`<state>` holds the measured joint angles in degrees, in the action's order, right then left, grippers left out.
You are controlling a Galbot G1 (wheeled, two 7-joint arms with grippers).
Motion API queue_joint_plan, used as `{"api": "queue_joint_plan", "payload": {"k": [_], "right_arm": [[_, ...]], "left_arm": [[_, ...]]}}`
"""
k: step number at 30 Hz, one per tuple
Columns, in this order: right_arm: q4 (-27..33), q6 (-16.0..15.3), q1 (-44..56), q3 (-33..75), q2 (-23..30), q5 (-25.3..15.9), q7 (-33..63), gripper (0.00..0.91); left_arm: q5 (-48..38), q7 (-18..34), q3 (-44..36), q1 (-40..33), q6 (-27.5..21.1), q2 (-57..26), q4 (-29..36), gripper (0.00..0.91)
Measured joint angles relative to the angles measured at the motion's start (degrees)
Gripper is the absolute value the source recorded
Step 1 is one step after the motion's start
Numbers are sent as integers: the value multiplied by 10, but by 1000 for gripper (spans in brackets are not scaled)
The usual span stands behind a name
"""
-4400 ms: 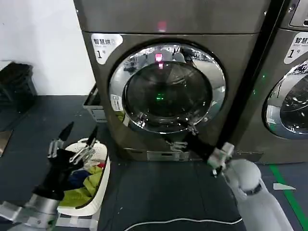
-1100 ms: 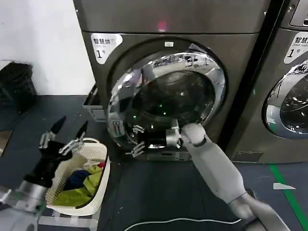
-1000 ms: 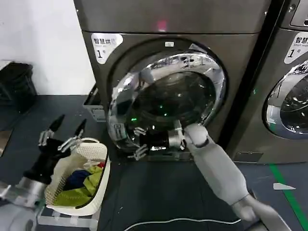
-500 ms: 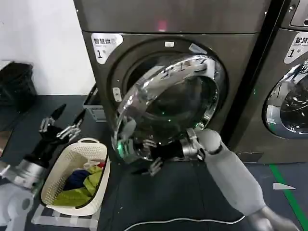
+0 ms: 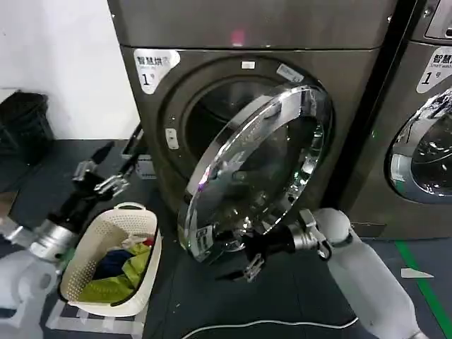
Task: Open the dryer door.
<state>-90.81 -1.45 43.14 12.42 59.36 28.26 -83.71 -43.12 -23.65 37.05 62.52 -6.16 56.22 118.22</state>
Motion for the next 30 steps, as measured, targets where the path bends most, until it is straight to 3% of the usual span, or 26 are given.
{"api": "queue_joint_plan", "payload": {"k": [14,25,30], "right_arm": [[-43,13,104,131,-43,13,0,907],[-40,20,205,332,-13,5,14,907],[-59,18,251,425,14,-36,40,907]], "left_arm": [[-24,-16,-101,-27,7,-26,-13,907],[-16,-33,-166,-34,15,-35,-3,907],[-16,-36,-185,-39,13,-35,6,907]]}}
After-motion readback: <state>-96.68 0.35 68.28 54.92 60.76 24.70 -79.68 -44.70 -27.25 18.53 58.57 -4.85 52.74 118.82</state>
